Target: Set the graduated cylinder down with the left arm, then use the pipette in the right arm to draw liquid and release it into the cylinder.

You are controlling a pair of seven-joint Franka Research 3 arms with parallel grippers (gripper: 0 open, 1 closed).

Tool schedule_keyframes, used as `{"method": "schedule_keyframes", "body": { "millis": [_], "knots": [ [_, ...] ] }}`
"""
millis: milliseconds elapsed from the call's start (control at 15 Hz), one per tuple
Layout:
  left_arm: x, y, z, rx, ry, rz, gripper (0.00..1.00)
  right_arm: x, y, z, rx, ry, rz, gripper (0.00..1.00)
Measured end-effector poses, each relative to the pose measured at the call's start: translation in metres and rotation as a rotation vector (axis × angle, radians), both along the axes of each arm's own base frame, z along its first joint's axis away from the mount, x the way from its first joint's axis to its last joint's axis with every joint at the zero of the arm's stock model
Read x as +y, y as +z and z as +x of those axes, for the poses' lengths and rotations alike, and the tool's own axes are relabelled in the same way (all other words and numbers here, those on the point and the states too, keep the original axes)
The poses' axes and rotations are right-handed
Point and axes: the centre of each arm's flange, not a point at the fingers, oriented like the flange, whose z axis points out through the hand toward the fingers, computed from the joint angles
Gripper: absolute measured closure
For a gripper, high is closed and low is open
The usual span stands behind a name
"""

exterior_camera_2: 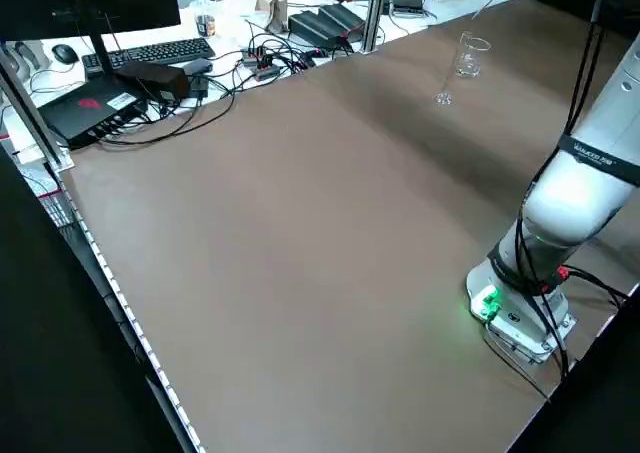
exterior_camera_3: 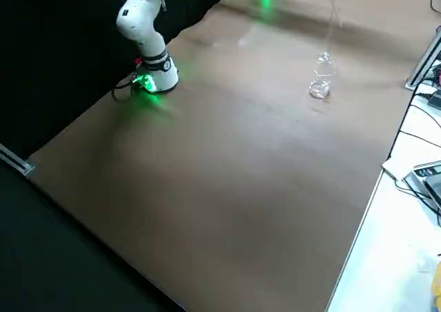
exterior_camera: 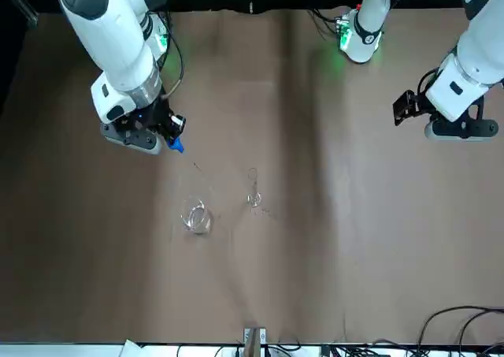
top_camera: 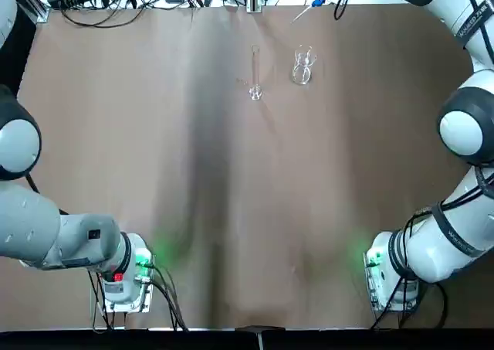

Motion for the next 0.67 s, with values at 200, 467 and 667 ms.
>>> {"method": "schedule_keyframes", "body": {
  "millis": [200, 467, 667],
  "knots": [
    [0.000, 0.003, -0.001, -0.005, -0.001, 0.000, 0.00, -0.004, -0.013, 0.006, 0.002, 0.013, -0.047, 0.93],
    [-0.001, 0.003, -0.002, -0.006, -0.003, 0.000, 0.00, -0.011, -0.053, 0.026, 0.039, 0.049, -0.112, 0.93],
    [-0.006, 0.003, -0.003, -0.004, -0.012, 0.000, 0.00, -0.018, -0.082, 0.037, 0.070, 0.073, -0.162, 0.93]
  ]
}}
